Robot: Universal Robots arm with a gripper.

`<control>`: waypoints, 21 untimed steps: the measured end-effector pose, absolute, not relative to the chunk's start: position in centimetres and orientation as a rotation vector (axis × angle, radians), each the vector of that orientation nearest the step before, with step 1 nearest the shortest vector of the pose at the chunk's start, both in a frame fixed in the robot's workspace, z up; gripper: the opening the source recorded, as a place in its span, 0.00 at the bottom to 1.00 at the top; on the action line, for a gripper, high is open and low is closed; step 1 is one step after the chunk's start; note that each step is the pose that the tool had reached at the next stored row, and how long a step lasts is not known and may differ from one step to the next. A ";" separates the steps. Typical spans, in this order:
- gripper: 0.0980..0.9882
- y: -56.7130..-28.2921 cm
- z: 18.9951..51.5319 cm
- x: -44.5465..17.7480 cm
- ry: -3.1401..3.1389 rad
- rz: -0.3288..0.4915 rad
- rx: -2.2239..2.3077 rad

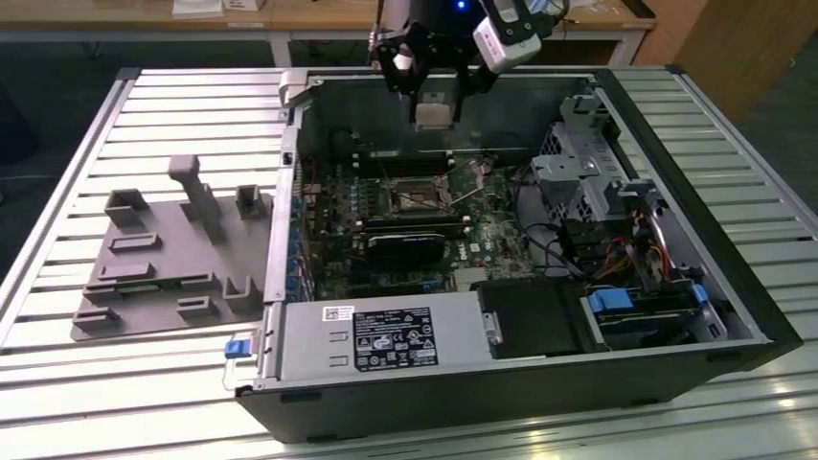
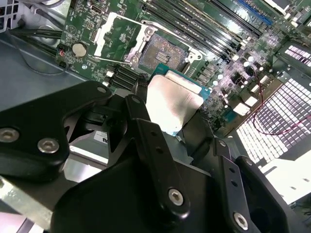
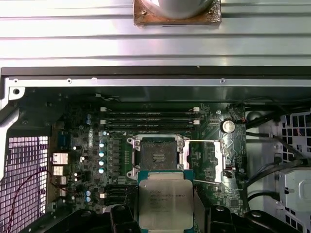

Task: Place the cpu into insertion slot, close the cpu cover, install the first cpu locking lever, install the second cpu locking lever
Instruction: 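Place the cpu into insertion slot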

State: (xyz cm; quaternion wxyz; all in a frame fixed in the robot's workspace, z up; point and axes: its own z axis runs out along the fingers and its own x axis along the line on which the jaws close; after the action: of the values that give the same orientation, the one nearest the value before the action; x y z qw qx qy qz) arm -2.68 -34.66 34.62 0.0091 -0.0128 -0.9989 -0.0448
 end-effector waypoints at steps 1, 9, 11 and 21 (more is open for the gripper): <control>0.49 -34.7 34.5 -2.7 -3.120 -0.140 -0.040; 0.49 -34.7 33.8 -2.7 -3.120 -0.140 -0.040; 0.49 -34.7 33.6 -2.7 -3.120 -0.139 -0.040; 0.49 -34.5 32.4 -2.7 -3.120 -0.139 -0.040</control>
State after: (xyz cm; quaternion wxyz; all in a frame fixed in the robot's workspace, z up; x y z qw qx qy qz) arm -2.70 -34.54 32.40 0.0091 -0.0128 -0.9989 -0.0445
